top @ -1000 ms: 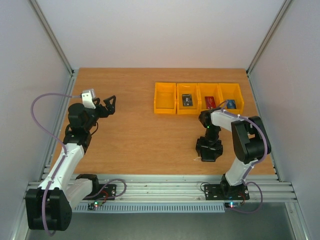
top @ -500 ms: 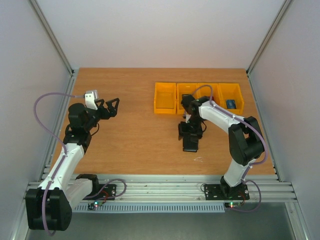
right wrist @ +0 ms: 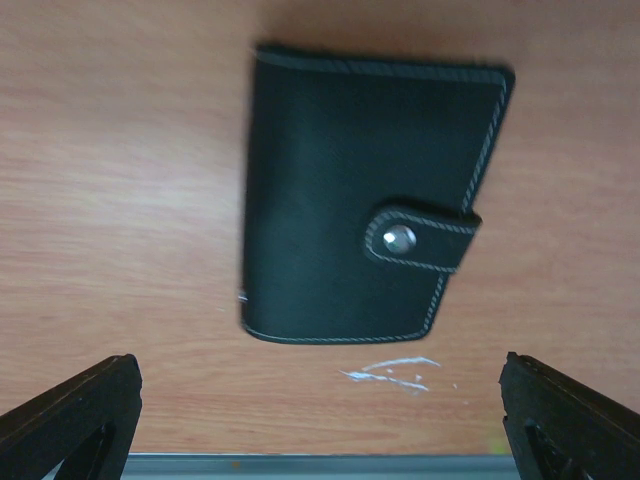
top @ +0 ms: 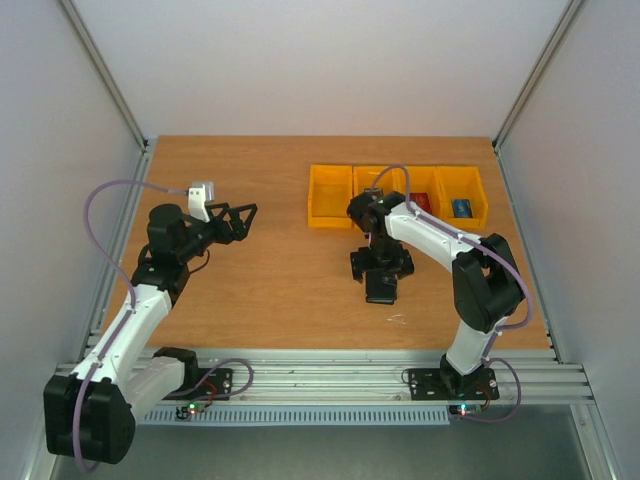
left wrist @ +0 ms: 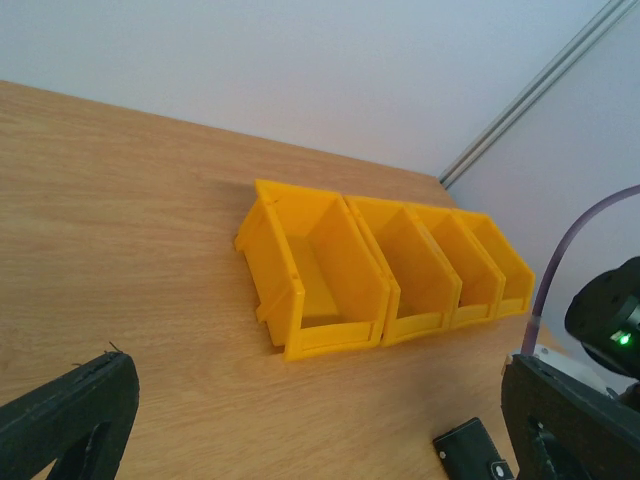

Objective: Take the credit cards out of the card holder

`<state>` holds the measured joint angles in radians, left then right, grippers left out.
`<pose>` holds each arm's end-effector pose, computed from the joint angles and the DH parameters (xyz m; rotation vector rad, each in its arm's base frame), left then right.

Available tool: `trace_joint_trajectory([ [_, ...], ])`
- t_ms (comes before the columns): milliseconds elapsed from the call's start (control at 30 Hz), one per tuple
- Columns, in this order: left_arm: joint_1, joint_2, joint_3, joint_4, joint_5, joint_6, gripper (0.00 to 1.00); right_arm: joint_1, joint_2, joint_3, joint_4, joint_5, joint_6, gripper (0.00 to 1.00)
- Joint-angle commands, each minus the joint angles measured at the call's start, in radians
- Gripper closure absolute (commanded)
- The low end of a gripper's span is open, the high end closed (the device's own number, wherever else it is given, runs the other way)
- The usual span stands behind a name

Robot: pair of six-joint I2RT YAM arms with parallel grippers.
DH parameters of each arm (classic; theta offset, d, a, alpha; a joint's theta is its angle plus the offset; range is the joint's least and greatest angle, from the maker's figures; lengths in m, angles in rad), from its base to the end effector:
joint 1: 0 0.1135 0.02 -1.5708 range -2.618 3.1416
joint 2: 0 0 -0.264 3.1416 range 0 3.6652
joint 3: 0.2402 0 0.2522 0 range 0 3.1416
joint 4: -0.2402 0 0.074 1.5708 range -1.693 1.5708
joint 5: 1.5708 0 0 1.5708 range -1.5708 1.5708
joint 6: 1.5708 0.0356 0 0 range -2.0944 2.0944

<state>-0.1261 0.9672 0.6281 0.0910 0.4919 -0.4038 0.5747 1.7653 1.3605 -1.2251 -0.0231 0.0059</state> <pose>0.2194 -0.0448 0.2801 0.1009 1.8634 -0.8170 0.2626 0.1710 0.2218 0.8627 -2.9550 -0.0080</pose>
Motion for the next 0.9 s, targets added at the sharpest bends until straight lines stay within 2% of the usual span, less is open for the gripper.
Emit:
trace_joint_trajectory([
  [0,-0.005,-0.012,0.008,-0.005,-0.002,0.023,0.01,-0.021,-0.002,-0.067,0.007,0.068,0.055,0.02],
  [133,-0.007,-0.013,0.009,-0.01,-0.006,0.038,0.01,-0.046,0.016,-0.131,0.071,0.036,0.06,0.02],
  [300,-0.007,-0.011,0.008,-0.011,-0.01,0.048,0.01,-0.056,0.022,-0.195,0.193,-0.11,0.038,0.01],
  [700,-0.009,-0.009,0.004,-0.022,-0.016,0.068,0.01,-0.082,0.032,-0.332,0.337,-0.059,0.087,0.02],
  [867,-0.009,-0.007,0.006,-0.017,-0.022,0.073,0.01,-0.082,0.027,-0.371,0.369,-0.064,0.082,0.12],
])
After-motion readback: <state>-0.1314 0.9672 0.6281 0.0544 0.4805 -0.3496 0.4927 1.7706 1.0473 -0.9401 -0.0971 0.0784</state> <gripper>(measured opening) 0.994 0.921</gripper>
